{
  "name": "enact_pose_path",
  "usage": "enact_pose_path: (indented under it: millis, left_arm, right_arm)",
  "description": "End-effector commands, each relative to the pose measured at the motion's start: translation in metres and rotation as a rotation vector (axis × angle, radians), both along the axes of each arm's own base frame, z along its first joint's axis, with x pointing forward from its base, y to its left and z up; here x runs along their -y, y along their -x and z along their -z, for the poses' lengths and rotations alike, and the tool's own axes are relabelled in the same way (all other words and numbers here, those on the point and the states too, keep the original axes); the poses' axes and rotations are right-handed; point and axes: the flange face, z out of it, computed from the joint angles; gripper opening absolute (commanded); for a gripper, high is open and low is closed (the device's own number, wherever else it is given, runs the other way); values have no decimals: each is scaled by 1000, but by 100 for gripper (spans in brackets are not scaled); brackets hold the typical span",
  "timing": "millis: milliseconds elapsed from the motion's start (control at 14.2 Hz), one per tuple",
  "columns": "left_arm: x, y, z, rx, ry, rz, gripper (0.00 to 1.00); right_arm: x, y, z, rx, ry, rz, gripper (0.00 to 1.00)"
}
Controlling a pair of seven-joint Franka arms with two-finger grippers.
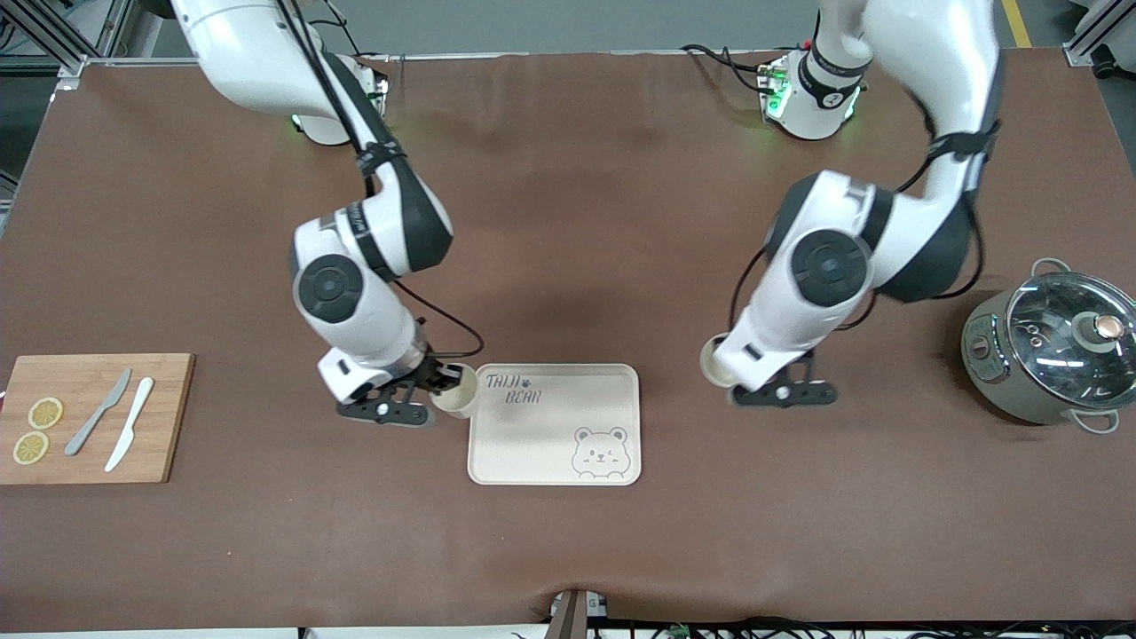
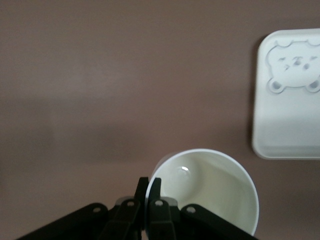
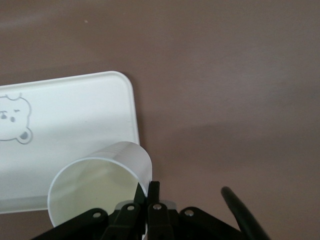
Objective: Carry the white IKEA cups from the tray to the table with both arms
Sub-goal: 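Lift the cups off the tray, carrying them apart with both grippers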
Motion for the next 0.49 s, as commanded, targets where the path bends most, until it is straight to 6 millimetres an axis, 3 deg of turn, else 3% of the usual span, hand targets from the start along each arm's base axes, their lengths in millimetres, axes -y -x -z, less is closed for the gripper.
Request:
enact_pose_path:
  millis: [0, 211, 423]
  left_arm:
    - [-63, 75, 5, 53, 9, 59, 0]
    - [-95, 105, 18, 14, -4, 58, 0]
    - [-105, 127, 50, 35, 23, 62, 0]
  right_arm:
    - [58, -5, -24, -41, 12, -70, 0]
    - [110, -16, -24, -48, 12, -130, 0]
    - [176, -26, -11, -68, 13, -168, 0]
